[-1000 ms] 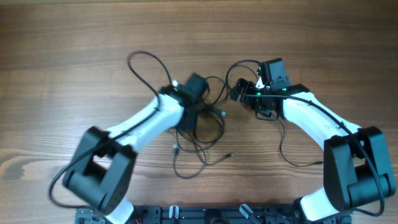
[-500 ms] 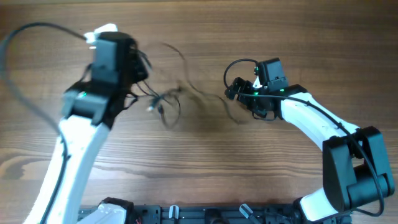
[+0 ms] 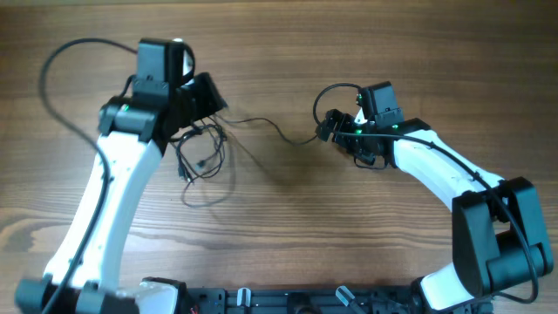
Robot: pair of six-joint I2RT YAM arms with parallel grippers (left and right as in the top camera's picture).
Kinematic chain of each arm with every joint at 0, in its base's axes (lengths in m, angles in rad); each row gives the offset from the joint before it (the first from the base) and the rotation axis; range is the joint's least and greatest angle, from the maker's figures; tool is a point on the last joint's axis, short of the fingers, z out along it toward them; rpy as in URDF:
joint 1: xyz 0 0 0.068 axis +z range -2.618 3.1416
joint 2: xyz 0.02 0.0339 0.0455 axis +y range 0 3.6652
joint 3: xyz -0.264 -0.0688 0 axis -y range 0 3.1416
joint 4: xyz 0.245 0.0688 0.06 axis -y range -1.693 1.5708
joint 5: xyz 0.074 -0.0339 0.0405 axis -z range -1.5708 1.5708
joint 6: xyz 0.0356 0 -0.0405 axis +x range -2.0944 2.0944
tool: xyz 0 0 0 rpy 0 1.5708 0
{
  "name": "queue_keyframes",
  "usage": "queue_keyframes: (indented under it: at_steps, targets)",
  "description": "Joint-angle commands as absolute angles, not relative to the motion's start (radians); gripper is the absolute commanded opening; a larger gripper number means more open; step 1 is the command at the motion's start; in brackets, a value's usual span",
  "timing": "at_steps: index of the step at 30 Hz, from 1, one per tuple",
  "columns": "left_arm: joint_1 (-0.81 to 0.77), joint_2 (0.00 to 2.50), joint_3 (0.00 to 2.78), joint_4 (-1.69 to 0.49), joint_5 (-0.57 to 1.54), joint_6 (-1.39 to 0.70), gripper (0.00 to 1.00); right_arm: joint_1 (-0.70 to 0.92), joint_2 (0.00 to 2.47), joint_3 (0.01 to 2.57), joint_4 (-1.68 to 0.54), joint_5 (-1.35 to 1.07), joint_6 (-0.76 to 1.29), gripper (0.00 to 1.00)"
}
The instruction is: Untangle cables
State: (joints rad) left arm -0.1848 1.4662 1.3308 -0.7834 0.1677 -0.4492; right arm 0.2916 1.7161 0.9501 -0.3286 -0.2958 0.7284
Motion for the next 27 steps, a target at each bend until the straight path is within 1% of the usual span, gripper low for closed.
queue_keyframes:
  at_steps: [1, 5, 7, 10, 12, 14, 15, 16, 17, 18, 19, 21, 22, 23, 25, 26, 27]
  targets:
    - [-0.155, 1.500, 1.341, -0.732, 0.447, -0.321, 0.04, 0.295, 1.728, 0.940, -0.334, -0.285, 0.703, 1.00]
    - [-0.101, 1.468, 1.341, -0.653, 0.553, -0.321, 0.04, 0.295, 1.728, 0.940, -0.334, -0.266, 0.704, 1.00]
    - [-0.082, 1.455, 1.341, -0.627, 0.551, -0.320, 0.04, 0.295, 1.728, 0.940, -0.336, -0.266, 0.703, 1.00]
    - [-0.069, 1.456, 1.341, -0.619, 0.439, -0.321, 0.04, 0.295, 1.728, 0.940, -0.335, -0.260, 0.704, 1.00]
    - [-0.071, 1.471, 1.341, -0.654, 0.353, -0.338, 0.04, 0.295, 1.728, 0.940, -0.332, -0.258, 0.704, 1.00]
    - [-0.082, 1.495, 1.336, -0.694, 0.327, -0.374, 0.04, 0.295, 1.728, 0.940, -0.330, -0.259, 0.707, 1.00]
    - [-0.087, 1.510, 1.330, -0.710, 0.332, -0.379, 0.07, 0.295, 1.728, 0.940, -0.329, -0.259, 0.706, 1.00]
    - [-0.097, 1.529, 1.322, -0.731, 0.332, -0.382, 0.12, 0.295, 1.728, 0.940, -0.329, -0.258, 0.707, 1.00]
    - [-0.107, 1.547, 1.314, -0.749, 0.333, -0.382, 0.13, 0.295, 1.728, 0.940, -0.329, -0.258, 0.706, 1.00]
    - [-0.117, 1.564, 1.306, -0.764, 0.344, -0.382, 0.11, 0.295, 1.728, 0.940, -0.329, -0.259, 0.707, 1.00]
    - [-0.125, 1.580, 1.299, -0.775, 0.369, -0.382, 0.06, 0.295, 1.728, 0.940, -0.329, -0.258, 0.707, 1.00]
    - [-0.139, 1.607, 1.291, -0.779, 0.459, -0.381, 0.04, 0.295, 1.728, 0.940, -0.329, -0.255, 0.707, 1.00]
    - [-0.142, 1.617, 1.291, -0.772, 0.505, -0.381, 0.08, 0.295, 1.728, 0.940, -0.330, -0.255, 0.706, 1.00]
    - [-0.142, 1.618, 1.291, -0.756, 0.542, -0.381, 0.23, 0.295, 1.728, 0.940, -0.331, -0.255, 0.706, 1.00]
    - [-0.137, 1.614, 1.293, -0.721, 0.572, -0.382, 0.43, 0.295, 1.728, 0.940, -0.332, -0.255, 0.707, 1.00]
    - [-0.130, 1.610, 1.297, -0.699, 0.592, -0.382, 0.58, 0.295, 1.728, 0.940, -0.334, -0.255, 0.706, 1.00]
    - [-0.124, 1.607, 1.303, -0.684, 0.609, -0.382, 0.69, 0.295, 1.728, 0.940, -0.334, -0.255, 0.706, 1.00]
